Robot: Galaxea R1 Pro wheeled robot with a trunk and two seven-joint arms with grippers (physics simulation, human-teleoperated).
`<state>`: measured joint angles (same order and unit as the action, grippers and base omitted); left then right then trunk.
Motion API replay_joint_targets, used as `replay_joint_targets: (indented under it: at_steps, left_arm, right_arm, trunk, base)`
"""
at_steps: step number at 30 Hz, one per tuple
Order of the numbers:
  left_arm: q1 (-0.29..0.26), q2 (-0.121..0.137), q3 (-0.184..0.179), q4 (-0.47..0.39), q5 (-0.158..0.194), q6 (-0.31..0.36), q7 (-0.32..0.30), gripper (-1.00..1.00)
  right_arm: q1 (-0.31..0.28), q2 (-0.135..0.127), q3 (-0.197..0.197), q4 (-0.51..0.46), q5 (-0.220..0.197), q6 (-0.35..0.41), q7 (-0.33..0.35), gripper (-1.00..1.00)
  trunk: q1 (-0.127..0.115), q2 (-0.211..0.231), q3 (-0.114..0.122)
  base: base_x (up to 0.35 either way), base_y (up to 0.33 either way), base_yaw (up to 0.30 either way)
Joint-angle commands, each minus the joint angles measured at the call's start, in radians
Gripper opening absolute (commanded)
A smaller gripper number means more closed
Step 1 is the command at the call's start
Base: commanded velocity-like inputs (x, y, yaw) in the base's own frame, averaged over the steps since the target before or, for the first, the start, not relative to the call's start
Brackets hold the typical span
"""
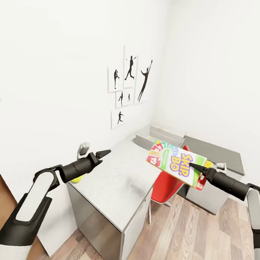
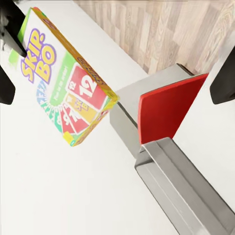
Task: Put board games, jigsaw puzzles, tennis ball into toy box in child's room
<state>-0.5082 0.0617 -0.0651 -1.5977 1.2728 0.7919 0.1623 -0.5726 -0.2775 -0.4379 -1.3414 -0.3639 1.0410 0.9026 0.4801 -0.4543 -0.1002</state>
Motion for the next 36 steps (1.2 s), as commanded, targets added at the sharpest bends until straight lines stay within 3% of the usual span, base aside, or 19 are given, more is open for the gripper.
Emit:
replay_joint_targets:
  at_steps: [1,8,19,24,28,36]
  left_arm:
    - [-0.007,-0.006,-0.008,-0.002,0.011,0.002,0.019,1.00]
    - [-0.030,-0.025,-0.030,-0.003,0.014,0.001,0.063,1.00]
    - [-0.035,-0.028,-0.037,0.002,0.016,-0.008,0.053,1.00]
    - [-0.035,-0.026,-0.036,0.003,0.021,-0.004,0.001,1.00]
    - [-0.035,-0.020,-0.037,0.007,0.018,0.000,-0.103,1.00]
    - [-0.033,-0.018,-0.035,0.008,0.015,0.000,-0.144,1.00]
  right_arm:
    - [-0.001,-0.002,-0.002,0.000,0.002,0.006,0.005,-1.00]
    - [0.001,-0.008,-0.006,-0.001,0.001,0.006,0.006,-1.00]
    - [0.003,-0.007,-0.004,-0.016,-0.004,0.006,0.007,-1.00]
    - [0.004,-0.005,-0.004,-0.023,-0.004,0.006,0.007,-1.00]
    - [0.006,-0.005,-0.006,-0.024,-0.005,0.006,0.007,-1.00]
    - [0.008,-0.007,-0.013,-0.025,-0.006,0.006,0.006,-1.00]
  trunk:
    - [-0.003,0.005,0.001]
    - [-0.030,0.054,0.023]
    - [-0.030,0.054,0.023]
    - [-0.030,0.054,0.023]
    - [-0.030,0.054,0.023]
    - [-0.030,0.054,0.023]
  base:
    - [0.000,0.000,0.000]
    - [0.000,0.000,0.000]
    - [0.000,0.000,0.000]
    - [0.000,0.000,0.000]
    - [0.000,-0.013,0.007]
    - [0.000,-0.187,0.145]
